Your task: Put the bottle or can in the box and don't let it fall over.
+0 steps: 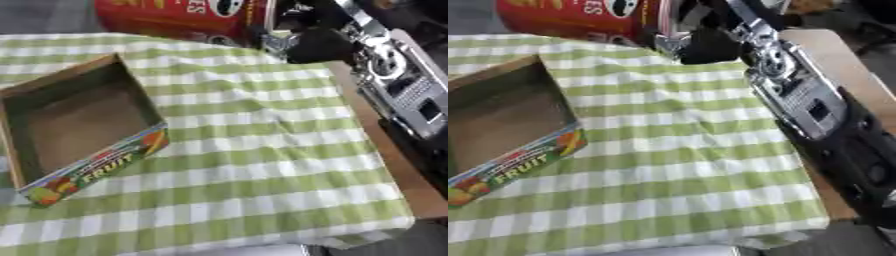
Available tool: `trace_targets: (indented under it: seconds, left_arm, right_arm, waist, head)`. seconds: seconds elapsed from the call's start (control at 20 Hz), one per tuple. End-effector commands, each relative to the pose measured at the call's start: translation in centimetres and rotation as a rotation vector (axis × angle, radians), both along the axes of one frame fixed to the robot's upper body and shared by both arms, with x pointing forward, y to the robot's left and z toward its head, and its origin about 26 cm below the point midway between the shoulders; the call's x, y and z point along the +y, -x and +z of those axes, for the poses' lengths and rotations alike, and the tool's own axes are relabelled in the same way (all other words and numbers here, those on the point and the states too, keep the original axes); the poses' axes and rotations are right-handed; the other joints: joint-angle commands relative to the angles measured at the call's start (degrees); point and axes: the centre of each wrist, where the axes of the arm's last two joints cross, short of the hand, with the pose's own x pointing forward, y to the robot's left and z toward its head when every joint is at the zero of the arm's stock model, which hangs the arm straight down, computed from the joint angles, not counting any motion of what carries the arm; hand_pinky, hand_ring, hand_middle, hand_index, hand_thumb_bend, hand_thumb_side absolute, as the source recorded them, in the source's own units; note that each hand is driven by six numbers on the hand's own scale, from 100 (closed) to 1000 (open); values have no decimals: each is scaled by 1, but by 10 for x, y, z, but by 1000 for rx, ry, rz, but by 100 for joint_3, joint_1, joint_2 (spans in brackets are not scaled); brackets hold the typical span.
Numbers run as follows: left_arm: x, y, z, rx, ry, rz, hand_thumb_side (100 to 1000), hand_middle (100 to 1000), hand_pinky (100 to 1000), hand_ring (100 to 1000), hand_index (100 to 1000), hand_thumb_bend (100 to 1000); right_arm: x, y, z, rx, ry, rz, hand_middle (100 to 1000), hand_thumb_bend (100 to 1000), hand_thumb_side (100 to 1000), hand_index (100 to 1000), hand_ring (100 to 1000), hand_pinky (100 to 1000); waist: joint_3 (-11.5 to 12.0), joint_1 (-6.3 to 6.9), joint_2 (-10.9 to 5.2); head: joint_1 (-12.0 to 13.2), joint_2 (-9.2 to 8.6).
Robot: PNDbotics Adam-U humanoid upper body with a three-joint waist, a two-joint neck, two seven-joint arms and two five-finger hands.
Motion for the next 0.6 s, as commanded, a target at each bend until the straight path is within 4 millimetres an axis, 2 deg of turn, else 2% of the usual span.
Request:
trace_targets:
  seconds: [0.05, 0.1, 0.15, 0.6]
  left_arm:
    - [4, 1, 15, -48, -31, 9, 674, 547, 609, 613, 706, 100]
    - [4, 1, 15, -49, -32, 9, 674, 547, 609, 613, 706, 100]
    - [4, 1, 16, -50, -33, 9, 674, 547, 609, 613, 706, 100]
    - [2, 1, 19, -64, -35, 6, 676, 547, 609, 613, 706, 100]
  right_arm:
    - [7, 0, 10, -22, 12, 28, 100, 396, 100, 191, 100, 100]
    - [10, -1, 10, -17, 14, 34, 100, 446, 100, 191, 100, 100]
    - [12, -3, 9, -12, 17, 40, 100, 396, 100, 191, 100, 100]
    - [45, -33, -4, 34, 49, 60, 100, 398, 100, 193, 100, 100]
  waist:
    - [30, 5, -93]
    - [46, 0, -92]
    - [61, -4, -91]
    - [204, -23, -67]
  head:
    - [-25, -67]
    - [-33, -65]
    - [-44, -62]
    - [-173, -65]
